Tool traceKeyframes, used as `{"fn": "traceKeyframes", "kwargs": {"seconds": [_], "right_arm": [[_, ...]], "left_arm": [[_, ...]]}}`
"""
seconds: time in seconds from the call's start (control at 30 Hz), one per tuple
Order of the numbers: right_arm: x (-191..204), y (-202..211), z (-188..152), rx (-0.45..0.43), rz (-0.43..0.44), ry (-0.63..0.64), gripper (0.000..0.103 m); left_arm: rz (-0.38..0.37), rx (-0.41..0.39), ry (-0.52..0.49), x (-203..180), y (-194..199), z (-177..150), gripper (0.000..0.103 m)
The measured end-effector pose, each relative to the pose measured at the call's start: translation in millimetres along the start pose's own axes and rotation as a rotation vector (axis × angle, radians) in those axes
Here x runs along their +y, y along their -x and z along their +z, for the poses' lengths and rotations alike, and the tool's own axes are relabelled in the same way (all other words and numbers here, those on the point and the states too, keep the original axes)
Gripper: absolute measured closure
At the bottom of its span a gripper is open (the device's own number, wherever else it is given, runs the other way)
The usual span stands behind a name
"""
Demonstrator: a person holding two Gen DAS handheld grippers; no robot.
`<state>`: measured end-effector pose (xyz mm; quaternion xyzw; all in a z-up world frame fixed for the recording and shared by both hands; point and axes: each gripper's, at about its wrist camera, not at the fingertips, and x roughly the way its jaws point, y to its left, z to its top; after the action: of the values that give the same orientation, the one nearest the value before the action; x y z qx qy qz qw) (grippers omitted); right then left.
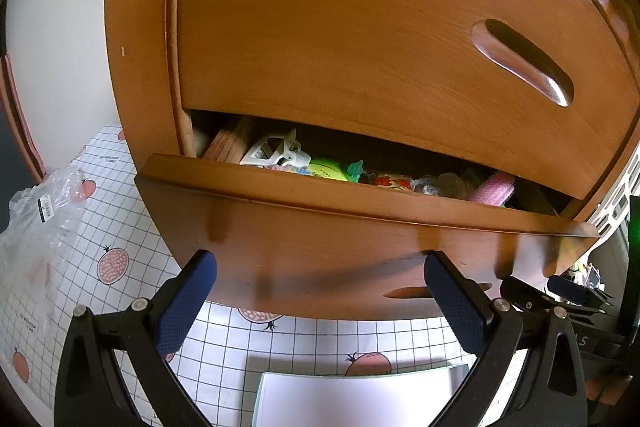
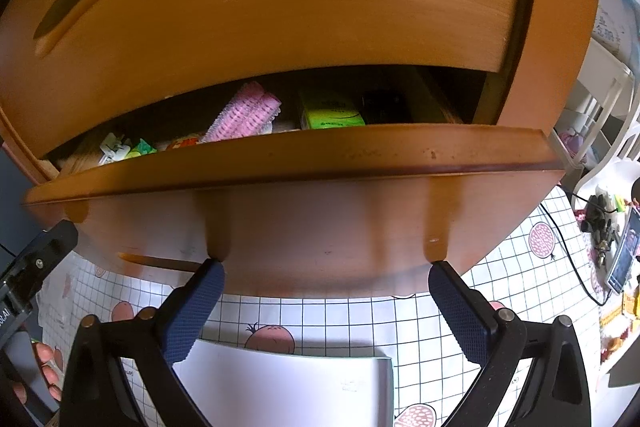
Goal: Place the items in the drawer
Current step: 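Push the drawer front closed with both tools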
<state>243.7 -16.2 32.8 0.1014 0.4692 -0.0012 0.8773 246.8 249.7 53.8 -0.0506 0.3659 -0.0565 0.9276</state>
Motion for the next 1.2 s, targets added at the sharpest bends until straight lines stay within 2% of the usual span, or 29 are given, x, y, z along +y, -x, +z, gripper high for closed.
{"fn": "traceKeyframes", "kwargs": {"seconds": [1.2], "right_arm": [[-10.8,-15.4,10.9,0.003,0.020,-0.013,0.000]], "left_arm": [[0.015,0.011,-0.001,-5.3,-2.0,-1.5,0.000]]}}
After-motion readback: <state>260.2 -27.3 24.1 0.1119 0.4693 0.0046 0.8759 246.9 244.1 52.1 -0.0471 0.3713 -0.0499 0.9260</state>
